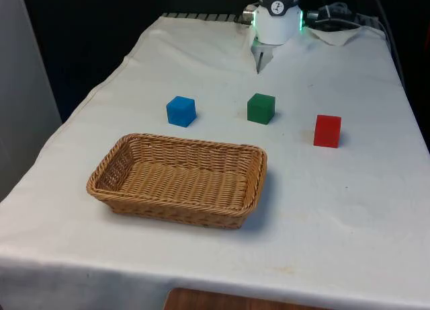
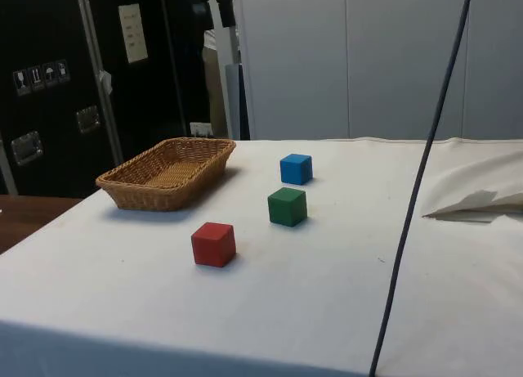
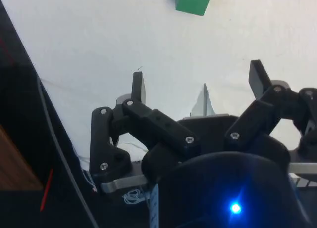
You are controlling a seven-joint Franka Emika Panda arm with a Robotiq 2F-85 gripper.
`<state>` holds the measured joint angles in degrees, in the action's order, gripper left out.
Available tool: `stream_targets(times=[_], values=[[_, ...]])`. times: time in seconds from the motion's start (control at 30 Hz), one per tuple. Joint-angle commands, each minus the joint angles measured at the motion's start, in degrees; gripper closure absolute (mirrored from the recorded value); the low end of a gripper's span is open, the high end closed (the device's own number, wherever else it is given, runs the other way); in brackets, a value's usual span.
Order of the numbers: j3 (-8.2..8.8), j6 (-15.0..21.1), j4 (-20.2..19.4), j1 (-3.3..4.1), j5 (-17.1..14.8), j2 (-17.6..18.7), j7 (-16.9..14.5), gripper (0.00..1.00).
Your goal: Pick up the blue cube and place it into the basket.
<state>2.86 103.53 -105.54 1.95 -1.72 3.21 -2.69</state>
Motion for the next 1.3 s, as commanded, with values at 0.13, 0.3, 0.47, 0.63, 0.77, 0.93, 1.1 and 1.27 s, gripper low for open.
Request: stream_targets(times=[0.13, 0.3, 0.47, 0.63, 0.77, 0.93, 1.1, 1.27], values=[[1.03, 0.5, -1.8, -0.40, -0.5, -1.4, -1.8, 0.00], [1.83, 0.7, -3.3, -0.52, -0.7, -2.7, -3.0, 0.00], [2.75, 1.2, -5.9, -0.52, -0.7, -4.9, -4.2, 0.00], [3.27, 2.2, -8.3, -0.52, -0.5, -6.6, -4.4, 0.00], [3.67, 3.6, -10.5, -0.52, 0.1, -7.8, -4.1, 0.00], [3.95, 5.0, -12.0, -0.57, 0.9, -8.4, -3.7, 0.00], [4.35, 7.1, -13.8, -0.57, 2.5, -8.7, -2.3, 0.00], [4.58, 8.5, -14.6, -0.63, 3.6, -8.6, -1.3, 0.00]])
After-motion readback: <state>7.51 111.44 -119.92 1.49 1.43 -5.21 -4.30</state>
